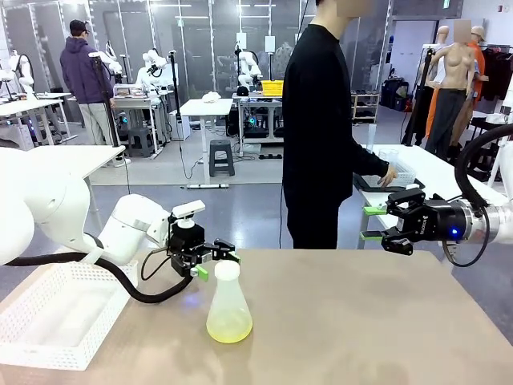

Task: Prepare the solutions needed for the experiment.
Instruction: When the human places the Big flask in the center of the table, pick up the Big flask and place it in the left Organizing basket.

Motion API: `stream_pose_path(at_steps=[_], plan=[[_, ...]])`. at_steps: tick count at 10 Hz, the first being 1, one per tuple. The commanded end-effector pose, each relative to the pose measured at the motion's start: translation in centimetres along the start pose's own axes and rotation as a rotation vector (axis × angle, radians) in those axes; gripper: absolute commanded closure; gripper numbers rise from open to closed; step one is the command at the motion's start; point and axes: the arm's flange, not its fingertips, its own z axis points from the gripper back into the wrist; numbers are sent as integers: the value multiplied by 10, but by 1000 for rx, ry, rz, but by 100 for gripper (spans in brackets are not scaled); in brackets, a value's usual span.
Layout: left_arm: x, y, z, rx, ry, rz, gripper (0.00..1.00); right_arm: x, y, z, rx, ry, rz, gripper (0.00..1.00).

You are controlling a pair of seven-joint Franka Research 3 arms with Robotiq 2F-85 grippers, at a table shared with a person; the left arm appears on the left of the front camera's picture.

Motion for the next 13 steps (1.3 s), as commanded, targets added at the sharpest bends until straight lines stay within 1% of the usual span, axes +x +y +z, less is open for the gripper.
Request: stream_pose_path(at_steps=[1,3,4,7,9,11,13], plan=[[-4,-22,-11,-36,7,19,0,0,1,0,2,-2,2,45],[-12,-24,-18,-47,11,14,0,0,1,0,2,-2,2,45],[-15,-17,-19,-48,-12,10,0,0,1,0,2,-2,2,45],[-17,-4,-33,-88,2,8,0,0,1,0,2,-2,2,45],[-19,3,-40,-108,-14,24,0,0,1,0,2,-2,2,45],[-23,2,-45,-109,-7,27,0,0,1,0,2,-2,2,45],[-23,3,-42,-108,-32,14,0,0,1,0,2,-2,2,45]])
